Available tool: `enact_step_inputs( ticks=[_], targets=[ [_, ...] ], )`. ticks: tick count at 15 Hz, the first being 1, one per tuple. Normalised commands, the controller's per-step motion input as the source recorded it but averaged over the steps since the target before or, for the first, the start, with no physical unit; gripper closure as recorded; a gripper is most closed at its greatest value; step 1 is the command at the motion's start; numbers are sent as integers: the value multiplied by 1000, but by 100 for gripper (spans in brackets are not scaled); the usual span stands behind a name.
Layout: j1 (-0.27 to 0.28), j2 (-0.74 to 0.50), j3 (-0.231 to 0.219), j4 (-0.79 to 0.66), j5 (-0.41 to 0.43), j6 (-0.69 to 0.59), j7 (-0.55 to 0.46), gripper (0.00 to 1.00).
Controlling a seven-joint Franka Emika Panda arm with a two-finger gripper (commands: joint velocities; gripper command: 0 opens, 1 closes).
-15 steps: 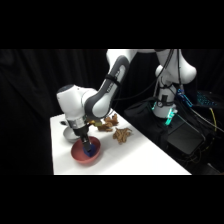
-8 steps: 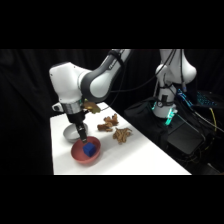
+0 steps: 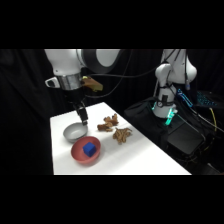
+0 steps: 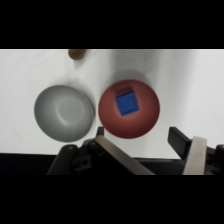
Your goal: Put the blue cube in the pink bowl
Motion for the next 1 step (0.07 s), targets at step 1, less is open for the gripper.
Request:
enact_step_inputs(
  ticks=[1],
  targets=[
    [51, -250, -29, -58, -132, -220, -43, 0]
  ],
)
